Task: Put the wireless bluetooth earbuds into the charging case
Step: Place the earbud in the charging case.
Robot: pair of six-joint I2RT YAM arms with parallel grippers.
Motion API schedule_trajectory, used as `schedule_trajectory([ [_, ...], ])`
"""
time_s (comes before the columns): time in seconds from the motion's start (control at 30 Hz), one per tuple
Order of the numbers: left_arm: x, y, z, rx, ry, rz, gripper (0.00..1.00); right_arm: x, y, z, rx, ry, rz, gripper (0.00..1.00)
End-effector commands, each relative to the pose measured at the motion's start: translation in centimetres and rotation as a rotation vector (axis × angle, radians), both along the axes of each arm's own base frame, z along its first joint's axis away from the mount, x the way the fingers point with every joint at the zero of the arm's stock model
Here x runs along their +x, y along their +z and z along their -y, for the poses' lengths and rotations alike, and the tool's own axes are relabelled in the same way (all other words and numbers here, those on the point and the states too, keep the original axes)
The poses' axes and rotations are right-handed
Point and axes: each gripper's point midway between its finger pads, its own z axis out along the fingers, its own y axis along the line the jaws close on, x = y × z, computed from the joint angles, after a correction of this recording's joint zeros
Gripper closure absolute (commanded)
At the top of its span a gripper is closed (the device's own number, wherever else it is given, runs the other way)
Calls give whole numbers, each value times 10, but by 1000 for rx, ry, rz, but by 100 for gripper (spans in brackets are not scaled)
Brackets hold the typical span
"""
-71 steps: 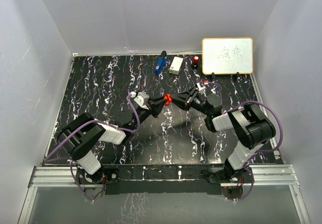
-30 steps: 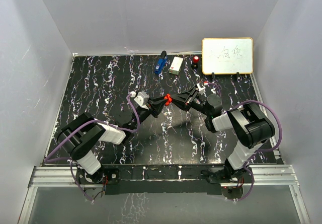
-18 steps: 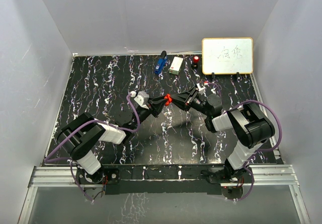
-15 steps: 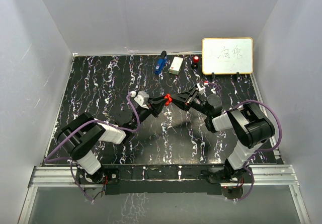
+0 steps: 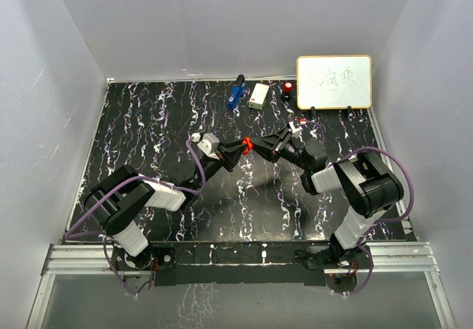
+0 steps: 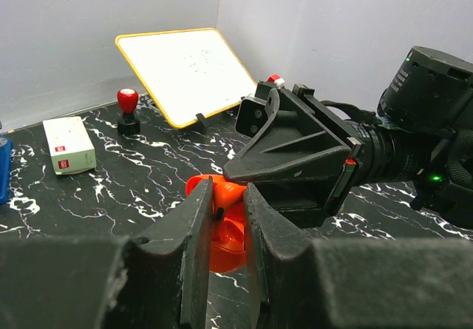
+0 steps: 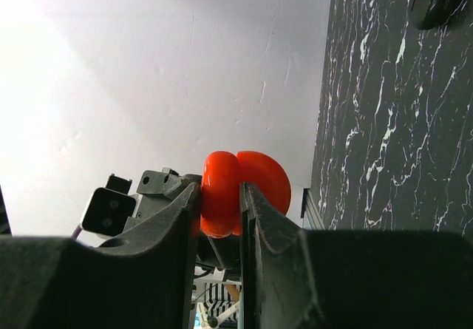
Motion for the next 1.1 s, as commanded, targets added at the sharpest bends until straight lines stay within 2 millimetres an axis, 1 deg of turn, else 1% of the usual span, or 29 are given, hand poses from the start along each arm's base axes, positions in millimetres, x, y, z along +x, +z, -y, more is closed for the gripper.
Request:
schedule_trajectory([
  [0.0,-12,60,-3,-157,-21,167,100,-3,14,2,34,0,63,98],
  [0.5,-12,57,-2,-151,-27,162,100,-3,15,3,38,0,66,98],
  [0.67,-13,57,-2,-153,-31,159,83,-3,15,3,39,0,67,98],
  [0.87,-14,60,-3,-158,-30,163,65,-4,15,2,39,2,66,98],
  [0.93,-14,60,-4,-160,-28,164,62,-3,16,3,39,0,66,98],
  [1.07,-15,65,-6,-170,-21,170,60,-3,15,2,38,1,65,98],
])
